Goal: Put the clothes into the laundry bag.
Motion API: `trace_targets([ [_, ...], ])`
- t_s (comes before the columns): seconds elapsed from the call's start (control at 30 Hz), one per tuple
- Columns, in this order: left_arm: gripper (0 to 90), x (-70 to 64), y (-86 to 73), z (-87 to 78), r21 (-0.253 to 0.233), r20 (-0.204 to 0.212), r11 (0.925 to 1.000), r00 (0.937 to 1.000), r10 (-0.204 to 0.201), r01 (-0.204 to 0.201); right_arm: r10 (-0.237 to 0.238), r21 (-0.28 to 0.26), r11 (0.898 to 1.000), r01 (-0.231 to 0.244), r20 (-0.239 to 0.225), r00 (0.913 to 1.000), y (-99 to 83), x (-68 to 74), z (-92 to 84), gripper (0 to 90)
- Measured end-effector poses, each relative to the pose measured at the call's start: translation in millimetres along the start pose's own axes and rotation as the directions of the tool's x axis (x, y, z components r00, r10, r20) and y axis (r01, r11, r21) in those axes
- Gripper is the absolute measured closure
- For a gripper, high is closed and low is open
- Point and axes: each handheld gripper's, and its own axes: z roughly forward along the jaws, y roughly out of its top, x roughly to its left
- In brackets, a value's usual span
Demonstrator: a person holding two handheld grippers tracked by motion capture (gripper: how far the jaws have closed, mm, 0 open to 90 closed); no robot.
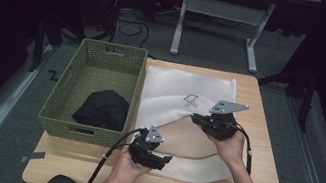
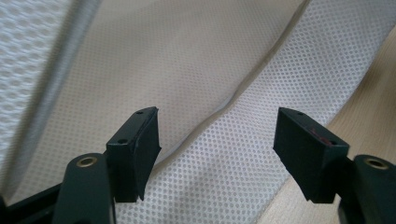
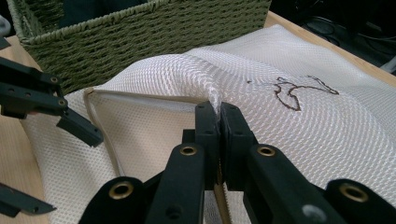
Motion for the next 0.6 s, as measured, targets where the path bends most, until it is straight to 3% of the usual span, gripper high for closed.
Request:
trace_targets([
  [0.23, 31.3, 1.5, 1.4, -6.0, -0.006, 0.011, 1.0, 0.9999, 0.001, -0.001, 0.007, -0.006, 1.0, -0.007, 0.0, 1.0, 0.2, -0.2, -0.7, 87.9],
  [0.6, 30.8, 6.4, 4.8, -22.9, -0.034, -0.041, 0.9994, 0.9991, -0.004, 0.003, 0.004, -0.003, 1.0, -0.004, -0.002, 1.0, -0.2, -0.1, 0.5, 87.9],
])
